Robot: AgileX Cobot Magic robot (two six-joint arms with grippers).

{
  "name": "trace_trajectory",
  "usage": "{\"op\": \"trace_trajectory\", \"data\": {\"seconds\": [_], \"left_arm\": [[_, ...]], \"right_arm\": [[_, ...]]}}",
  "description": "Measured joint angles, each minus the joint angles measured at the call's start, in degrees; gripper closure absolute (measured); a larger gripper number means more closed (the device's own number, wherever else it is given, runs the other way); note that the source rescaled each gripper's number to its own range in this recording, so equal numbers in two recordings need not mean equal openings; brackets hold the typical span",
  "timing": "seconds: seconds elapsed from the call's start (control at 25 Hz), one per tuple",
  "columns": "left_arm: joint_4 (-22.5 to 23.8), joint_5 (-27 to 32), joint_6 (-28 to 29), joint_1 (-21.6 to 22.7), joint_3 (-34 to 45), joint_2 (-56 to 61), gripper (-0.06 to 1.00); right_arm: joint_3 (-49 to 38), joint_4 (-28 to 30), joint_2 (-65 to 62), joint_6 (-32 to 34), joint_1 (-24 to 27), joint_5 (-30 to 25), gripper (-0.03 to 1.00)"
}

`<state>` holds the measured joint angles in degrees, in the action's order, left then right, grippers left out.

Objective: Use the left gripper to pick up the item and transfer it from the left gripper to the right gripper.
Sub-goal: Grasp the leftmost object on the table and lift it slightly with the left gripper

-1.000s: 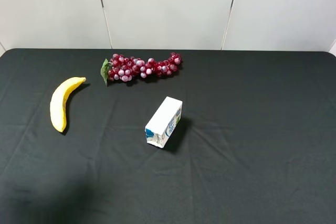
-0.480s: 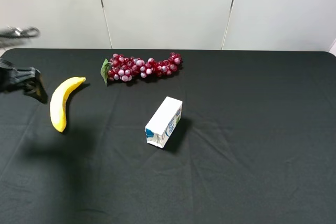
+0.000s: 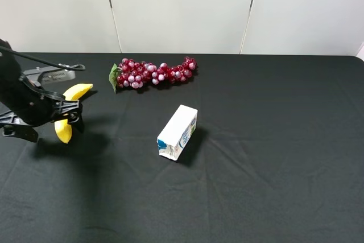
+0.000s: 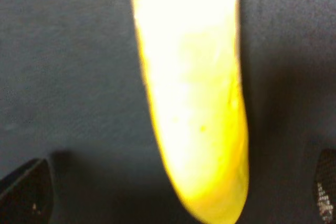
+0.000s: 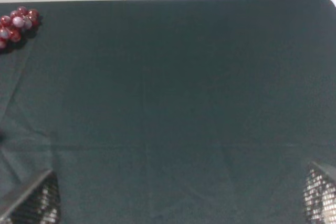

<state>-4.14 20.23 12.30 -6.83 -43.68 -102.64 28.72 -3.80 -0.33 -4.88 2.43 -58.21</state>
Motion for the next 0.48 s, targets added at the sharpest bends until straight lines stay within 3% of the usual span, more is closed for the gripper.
{"op": "trace_trajectory", "data": {"seconds": [0.24,0.32,0.48], "left_arm": [[0.00,-1.50,0.17,-0.46,-0.36,-1.44,-0.02],[0.00,-1.94,0.17,-0.46,-0.36,-1.46,0.07],[0.01,-2.29,0.17,-0.46,-0.36,-1.57,0.39]], "right_arm": [[0.00,0.00,0.00,0.00,0.00,0.00,-0.03],[0.00,0.00,0.00,0.00,0.00,0.00,-0.03],[0.00,0.00,0.00,0.00,0.00,-0.04,-0.03]]}}
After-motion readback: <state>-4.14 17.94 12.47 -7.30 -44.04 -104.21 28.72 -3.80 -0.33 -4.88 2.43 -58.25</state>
